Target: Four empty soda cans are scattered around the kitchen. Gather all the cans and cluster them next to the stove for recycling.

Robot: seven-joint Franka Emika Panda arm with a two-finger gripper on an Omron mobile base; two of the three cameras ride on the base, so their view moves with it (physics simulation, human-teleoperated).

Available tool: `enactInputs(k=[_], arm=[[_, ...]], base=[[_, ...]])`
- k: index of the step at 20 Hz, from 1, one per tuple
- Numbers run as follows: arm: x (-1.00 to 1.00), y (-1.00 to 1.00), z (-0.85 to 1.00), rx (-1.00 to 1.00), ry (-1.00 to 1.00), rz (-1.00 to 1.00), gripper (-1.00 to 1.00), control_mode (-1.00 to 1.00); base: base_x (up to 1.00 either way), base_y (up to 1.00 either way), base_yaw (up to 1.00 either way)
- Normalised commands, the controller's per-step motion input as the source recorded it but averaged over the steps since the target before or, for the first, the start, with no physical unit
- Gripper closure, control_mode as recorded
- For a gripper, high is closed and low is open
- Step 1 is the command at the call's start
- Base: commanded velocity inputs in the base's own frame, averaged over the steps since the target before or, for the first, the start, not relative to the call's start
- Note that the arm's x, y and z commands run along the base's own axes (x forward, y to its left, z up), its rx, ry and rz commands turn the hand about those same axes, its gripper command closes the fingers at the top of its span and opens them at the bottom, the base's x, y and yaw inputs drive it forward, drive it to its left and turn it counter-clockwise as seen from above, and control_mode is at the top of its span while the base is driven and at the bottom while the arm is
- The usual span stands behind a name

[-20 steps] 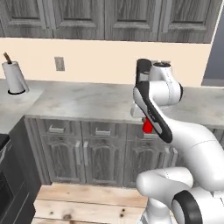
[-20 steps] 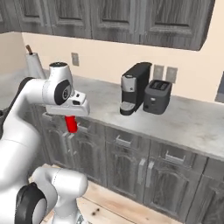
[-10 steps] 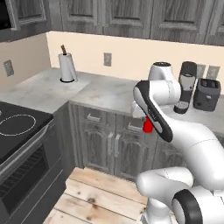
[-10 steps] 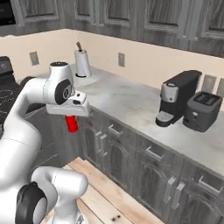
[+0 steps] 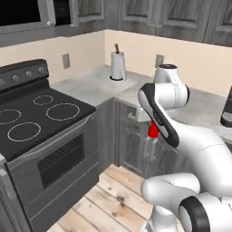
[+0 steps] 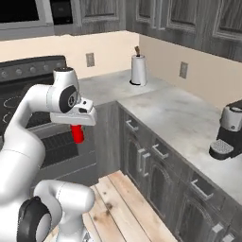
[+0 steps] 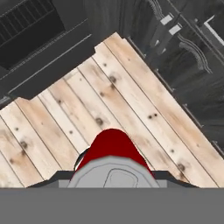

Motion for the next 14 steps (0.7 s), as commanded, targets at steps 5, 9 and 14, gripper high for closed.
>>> enactInputs(k=[5,9,14], arm=[[0.0,0.0,0.0,0.0,0.0,0.0,1.0,1.0],[0.0,0.0,0.0,0.0,0.0,0.0,1.0,1.0],[0.0,0.0,0.0,0.0,0.0,0.0,1.0,1.0]], base=[[0.0,0.06,0.49],[0.0,0.06,0.49],[0.0,0.13,0.49]])
